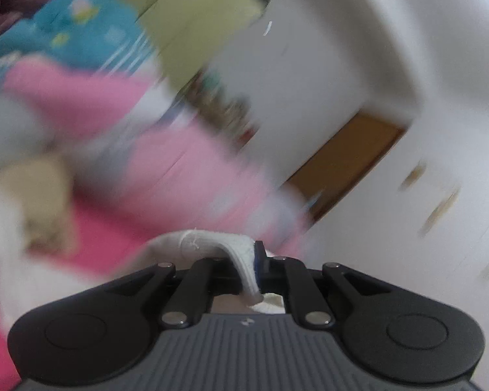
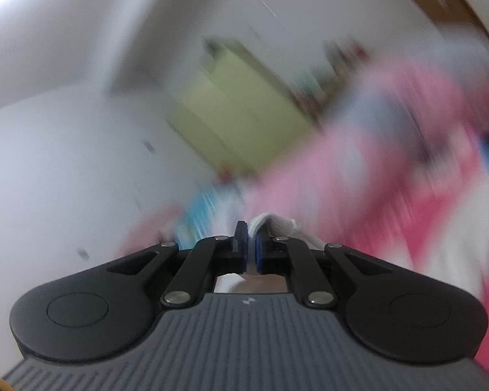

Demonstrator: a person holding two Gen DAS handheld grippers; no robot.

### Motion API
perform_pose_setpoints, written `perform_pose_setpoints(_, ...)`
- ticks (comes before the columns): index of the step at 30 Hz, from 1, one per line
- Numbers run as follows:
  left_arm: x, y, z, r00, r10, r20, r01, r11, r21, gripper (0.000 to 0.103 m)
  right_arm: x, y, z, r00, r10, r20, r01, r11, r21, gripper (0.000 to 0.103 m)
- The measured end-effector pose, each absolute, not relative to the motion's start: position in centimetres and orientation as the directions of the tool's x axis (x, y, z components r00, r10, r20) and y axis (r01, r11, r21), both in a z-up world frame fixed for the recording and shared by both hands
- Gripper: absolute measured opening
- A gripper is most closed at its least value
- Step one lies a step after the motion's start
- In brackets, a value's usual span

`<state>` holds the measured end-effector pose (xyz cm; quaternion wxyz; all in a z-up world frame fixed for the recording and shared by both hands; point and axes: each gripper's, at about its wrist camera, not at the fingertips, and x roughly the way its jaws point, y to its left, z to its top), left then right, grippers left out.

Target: Fold clothes

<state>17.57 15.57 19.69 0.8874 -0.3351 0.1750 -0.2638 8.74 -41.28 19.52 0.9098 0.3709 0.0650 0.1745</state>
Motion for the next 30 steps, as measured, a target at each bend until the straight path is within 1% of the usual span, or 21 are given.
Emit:
perform_pose_setpoints(1,16.7,15.4,21.4,0.804,-0.587,-0.092,0.390,0.639,-0.663,0.006,8.3,-41.1,21.7,0.931,0.362,0.052,-0.299,0.671,0.679,0.003)
perform_pose_setpoints(4,13.3,14.8,23.2,0.790,-0.608,-0.079,0.455,0.668,-0.589,0.006,4.7,-41.1,23.0,0.922,0.370,0.115,-0.356,0.690,0.630,0.003)
perform_pose_setpoints(6,11.0,14.9,22.0,0.774,-0.625,-0.103,0.461,0.667,-0.586,0.006,2.3,-41.1,23.7,0.913,0.377,0.155,-0.390,0.702,0.596,0.003)
perform_pose_setpoints(8,8.6,15.4,19.8,0.755,-0.642,-0.135,0.457,0.662,-0.593,0.006,-0.7,-41.4,21.2,0.917,0.370,0.148,-0.378,0.694,0.613,0.003)
perform_pose_setpoints(11,3.6,16.3,14.4,0.722,-0.663,-0.199,0.439,0.661,-0.609,0.006,-5.8,-42.2,15.3,0.921,0.375,0.110,-0.348,0.659,0.667,0.003)
perform_pose_setpoints(13,0.8,16.9,10.1,0.684,-0.676,-0.272,0.409,0.665,-0.624,0.006,-9.1,-42.2,10.7,0.926,0.373,0.054,-0.301,0.643,0.704,0.003)
perform_pose_setpoints(17,-2.9,17.2,0.6,0.606,-0.666,-0.434,0.312,0.701,-0.641,0.006,-13.8,-41.6,0.4,0.925,0.365,-0.106,-0.140,0.585,0.799,0.003)
perform_pose_setpoints(19,-3.5,16.9,-3.6,0.564,-0.627,-0.538,0.268,0.755,-0.599,0.006,-15.1,-41.1,-4.2,0.912,0.352,-0.208,-0.035,0.574,0.818,0.003)
perform_pose_setpoints(20,-3.8,16.7,-5.2,0.539,-0.611,-0.579,0.263,0.776,-0.573,0.007,-15.5,-40.7,-5.9,0.905,0.353,-0.238,-0.004,0.567,0.824,0.003)
perform_pose_setpoints(21,-4.2,16.7,-6.3,0.525,-0.601,-0.603,0.267,0.789,-0.554,0.007,-15.8,-40.3,-7.6,0.896,0.354,-0.268,0.028,0.559,0.829,0.003)
perform_pose_setpoints(22,-4.5,16.7,-7.3,0.516,-0.592,-0.619,0.269,0.799,-0.538,0.007,-16.2,-39.9,-9.2,0.887,0.355,-0.296,0.058,0.551,0.833,0.003)
perform_pose_setpoints(23,-4.8,16.9,-7.8,0.510,-0.592,-0.624,0.270,0.799,-0.537,0.007,-16.4,-39.9,-9.8,0.888,0.352,-0.297,0.069,0.537,0.841,0.003)
perform_pose_setpoints(25,-5.4,17.5,-7.6,0.515,-0.609,-0.603,0.281,0.785,-0.552,0.006,-16.7,-40.0,-10.8,0.890,0.345,-0.298,0.088,0.511,0.855,0.003)
perform_pose_setpoints(30,-4.6,18.1,-4.7,0.549,-0.635,-0.543,0.330,0.762,-0.557,0.006,-17.6,-39.4,-8.4,0.903,0.351,-0.249,0.032,0.522,0.852,0.003)
